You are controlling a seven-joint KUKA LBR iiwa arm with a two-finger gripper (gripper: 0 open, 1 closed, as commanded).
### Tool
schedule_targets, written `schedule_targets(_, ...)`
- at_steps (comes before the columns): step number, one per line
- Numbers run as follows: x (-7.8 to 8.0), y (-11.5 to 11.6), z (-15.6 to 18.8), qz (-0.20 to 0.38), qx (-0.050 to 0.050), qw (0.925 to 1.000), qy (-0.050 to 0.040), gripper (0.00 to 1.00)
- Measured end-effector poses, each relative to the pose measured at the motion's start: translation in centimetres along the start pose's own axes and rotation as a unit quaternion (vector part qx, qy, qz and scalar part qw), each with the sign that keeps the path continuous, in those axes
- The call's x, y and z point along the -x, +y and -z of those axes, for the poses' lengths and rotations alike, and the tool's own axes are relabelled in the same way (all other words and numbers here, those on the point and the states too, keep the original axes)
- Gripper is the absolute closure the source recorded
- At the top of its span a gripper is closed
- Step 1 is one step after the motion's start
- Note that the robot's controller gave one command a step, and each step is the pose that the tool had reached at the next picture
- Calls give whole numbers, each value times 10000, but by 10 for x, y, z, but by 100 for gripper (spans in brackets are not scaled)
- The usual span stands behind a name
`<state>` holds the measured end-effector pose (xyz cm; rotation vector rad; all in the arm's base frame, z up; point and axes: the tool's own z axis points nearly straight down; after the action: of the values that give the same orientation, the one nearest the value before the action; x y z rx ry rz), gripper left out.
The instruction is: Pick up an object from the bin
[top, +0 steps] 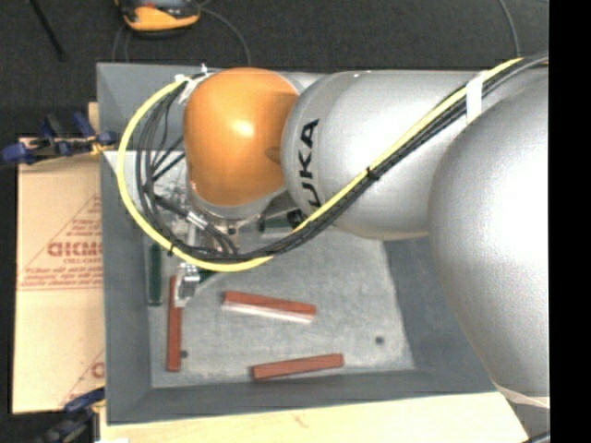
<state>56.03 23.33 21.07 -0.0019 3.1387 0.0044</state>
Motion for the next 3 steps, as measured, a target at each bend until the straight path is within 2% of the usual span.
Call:
schedule_targets(1, 31, -19, -52, 201, 0, 9998, -42, 0)
schedule_targets(2, 32, -32, -122, 699, -13, 9976, -22, 0)
schedule_targets(3, 35, -39, -135, 345, 7, 9994, -7, 0)
